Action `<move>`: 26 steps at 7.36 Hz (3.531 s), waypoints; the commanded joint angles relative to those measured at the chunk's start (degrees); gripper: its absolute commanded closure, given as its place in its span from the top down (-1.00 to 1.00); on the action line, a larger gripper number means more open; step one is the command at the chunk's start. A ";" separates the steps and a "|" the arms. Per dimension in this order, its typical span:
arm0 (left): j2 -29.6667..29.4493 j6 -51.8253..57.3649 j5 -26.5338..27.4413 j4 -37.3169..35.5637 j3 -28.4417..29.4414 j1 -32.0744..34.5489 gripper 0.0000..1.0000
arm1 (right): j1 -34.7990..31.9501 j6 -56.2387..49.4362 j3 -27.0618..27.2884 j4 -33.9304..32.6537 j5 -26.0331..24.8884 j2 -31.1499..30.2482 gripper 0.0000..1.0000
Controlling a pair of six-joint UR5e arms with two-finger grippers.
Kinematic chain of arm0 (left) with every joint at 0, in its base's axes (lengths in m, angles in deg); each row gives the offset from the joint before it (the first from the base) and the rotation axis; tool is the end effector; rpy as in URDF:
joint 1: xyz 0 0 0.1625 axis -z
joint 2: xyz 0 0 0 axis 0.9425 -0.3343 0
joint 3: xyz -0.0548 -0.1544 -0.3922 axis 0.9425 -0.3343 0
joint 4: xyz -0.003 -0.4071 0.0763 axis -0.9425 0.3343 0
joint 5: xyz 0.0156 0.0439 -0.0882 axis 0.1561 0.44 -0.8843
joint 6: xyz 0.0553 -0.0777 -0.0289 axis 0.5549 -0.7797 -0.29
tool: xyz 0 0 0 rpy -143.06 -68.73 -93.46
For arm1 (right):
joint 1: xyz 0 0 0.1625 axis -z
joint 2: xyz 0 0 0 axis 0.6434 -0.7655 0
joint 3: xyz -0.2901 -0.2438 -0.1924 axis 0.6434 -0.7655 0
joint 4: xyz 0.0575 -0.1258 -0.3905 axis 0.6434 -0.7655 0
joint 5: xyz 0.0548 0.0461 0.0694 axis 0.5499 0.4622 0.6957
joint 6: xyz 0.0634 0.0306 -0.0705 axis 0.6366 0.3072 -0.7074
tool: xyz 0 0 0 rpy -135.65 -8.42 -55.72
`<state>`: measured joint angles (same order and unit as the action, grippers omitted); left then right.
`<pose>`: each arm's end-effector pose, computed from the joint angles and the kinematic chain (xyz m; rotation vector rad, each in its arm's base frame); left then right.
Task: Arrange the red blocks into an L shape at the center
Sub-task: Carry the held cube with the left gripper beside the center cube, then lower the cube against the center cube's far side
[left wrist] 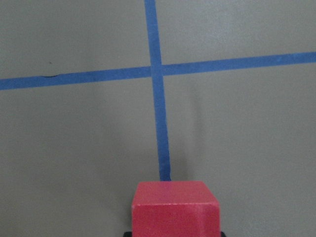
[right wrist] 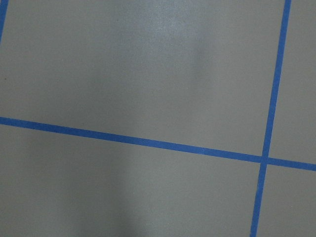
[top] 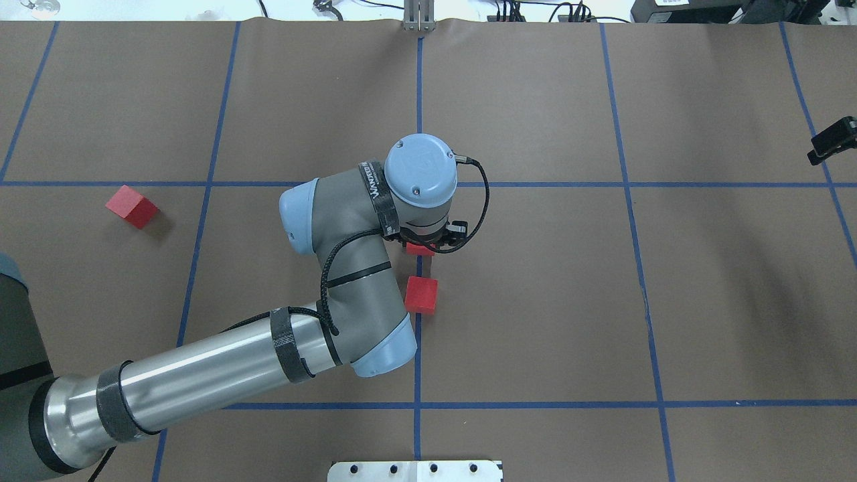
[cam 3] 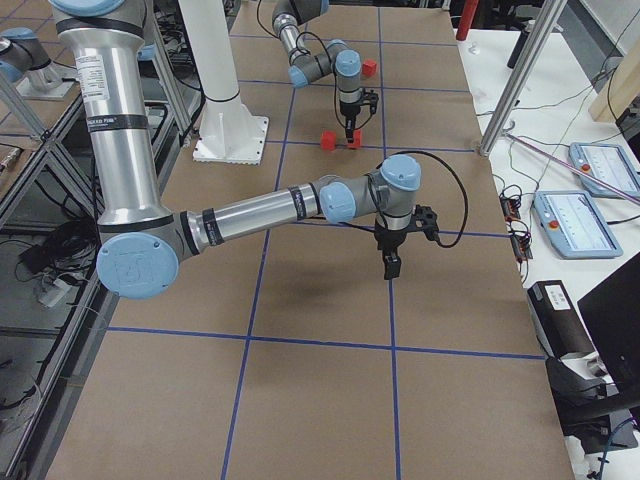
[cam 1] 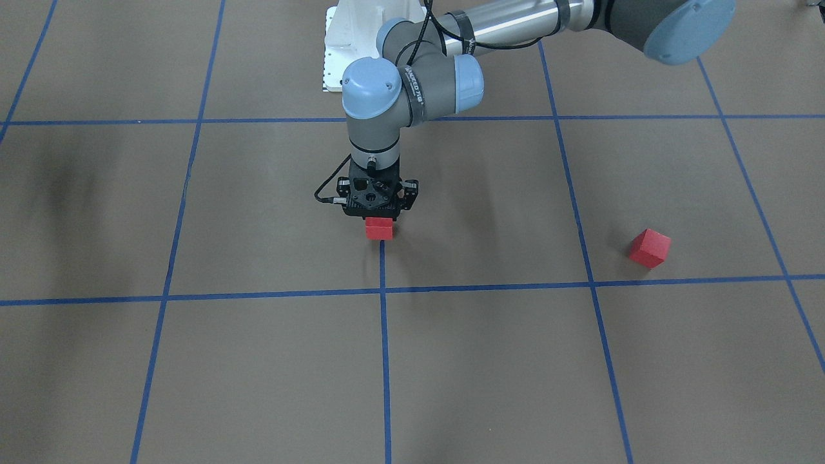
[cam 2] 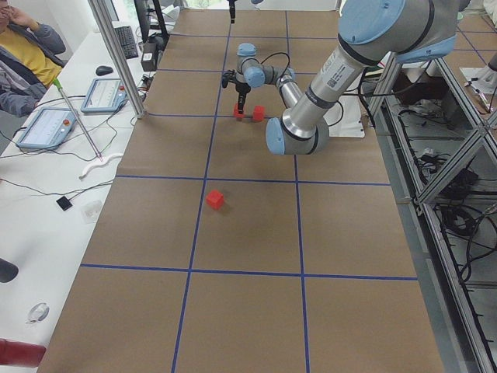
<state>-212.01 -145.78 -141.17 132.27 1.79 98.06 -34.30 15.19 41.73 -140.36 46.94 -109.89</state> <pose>0.6399 -0.4599 0.1477 0.1537 0.7895 0.0426 -0.0765 -0.5452 0.5233 0.0930 -0.6855 -0.1245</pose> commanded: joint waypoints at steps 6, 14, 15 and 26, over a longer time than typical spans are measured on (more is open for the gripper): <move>-0.26 2.68 -3.32 -2.96 -0.23 -0.17 -0.79 | -0.01 0.00 -0.09 -0.09 -0.07 0.09 0.99; -0.26 2.50 -3.58 -2.26 0.12 -1.05 -0.69 | -0.01 0.00 -0.09 0.00 -0.07 -0.08 0.99; -0.17 2.50 -3.58 -2.26 0.12 -1.23 -0.64 | -0.01 0.00 -0.09 0.00 -0.07 -0.09 0.99; -0.08 2.06 -3.67 -2.43 0.12 -1.58 -0.26 | -0.01 0.09 -0.09 0.00 -0.07 -0.09 0.99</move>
<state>-212.15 -143.78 -144.84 129.91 1.91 96.48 -34.31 15.28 41.64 -140.36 46.87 -109.98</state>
